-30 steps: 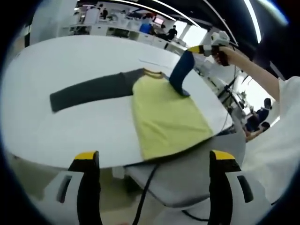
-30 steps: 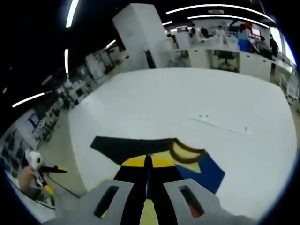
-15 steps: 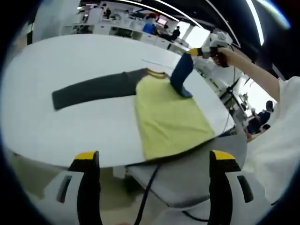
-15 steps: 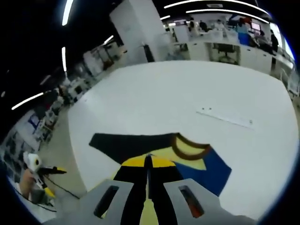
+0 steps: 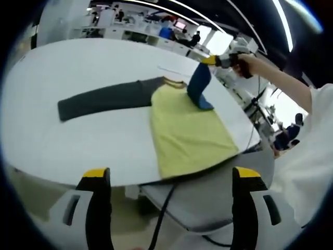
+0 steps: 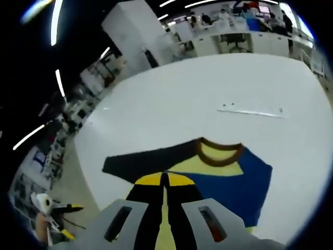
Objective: Fold the garment on the visible template until the final outline fits inside the template.
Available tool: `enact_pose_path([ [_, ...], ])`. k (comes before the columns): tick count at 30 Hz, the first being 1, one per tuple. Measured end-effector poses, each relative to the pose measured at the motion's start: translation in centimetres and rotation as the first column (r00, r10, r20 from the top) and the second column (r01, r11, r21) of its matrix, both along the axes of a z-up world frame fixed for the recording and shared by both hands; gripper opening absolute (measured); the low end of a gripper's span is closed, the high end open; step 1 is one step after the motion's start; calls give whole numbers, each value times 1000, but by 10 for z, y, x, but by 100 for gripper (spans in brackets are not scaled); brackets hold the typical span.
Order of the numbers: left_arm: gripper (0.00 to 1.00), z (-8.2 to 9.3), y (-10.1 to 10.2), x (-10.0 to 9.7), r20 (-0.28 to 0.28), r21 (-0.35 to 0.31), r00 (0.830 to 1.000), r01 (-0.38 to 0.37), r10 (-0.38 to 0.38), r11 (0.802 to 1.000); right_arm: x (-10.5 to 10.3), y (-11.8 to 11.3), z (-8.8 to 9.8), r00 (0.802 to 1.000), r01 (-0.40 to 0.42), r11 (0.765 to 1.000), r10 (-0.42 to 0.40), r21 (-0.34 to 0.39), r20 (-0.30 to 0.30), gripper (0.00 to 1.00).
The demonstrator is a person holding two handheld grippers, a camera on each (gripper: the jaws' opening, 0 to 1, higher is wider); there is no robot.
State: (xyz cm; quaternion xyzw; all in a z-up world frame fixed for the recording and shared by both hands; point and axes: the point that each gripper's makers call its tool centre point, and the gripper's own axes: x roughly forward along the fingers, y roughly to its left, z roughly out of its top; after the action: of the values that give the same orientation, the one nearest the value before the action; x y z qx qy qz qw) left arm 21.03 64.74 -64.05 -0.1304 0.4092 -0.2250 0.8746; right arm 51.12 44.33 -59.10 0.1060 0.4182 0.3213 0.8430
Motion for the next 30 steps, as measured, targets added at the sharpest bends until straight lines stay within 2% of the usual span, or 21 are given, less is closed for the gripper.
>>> enact_pose_path([
  [5,94,-1,2,-1,1,-5,1000,-4,4,1000,-7,11,-9,994,96,993,-92,75,-55,2],
  [12,94,-5,5,1,4,-11,1000,-10,10,1000,-15,29,-16,985,152,981,-141,120,-96,2],
  [23,94,-7,7,3,5,-17,1000,-14,14,1000,-17,45,-25,978,187,974,-172,127,-121,2],
  [30,94,-7,7,7,11,-10,1000,-8,8,1000,-12,51,-34,953,278,946,-250,166,-170,2],
])
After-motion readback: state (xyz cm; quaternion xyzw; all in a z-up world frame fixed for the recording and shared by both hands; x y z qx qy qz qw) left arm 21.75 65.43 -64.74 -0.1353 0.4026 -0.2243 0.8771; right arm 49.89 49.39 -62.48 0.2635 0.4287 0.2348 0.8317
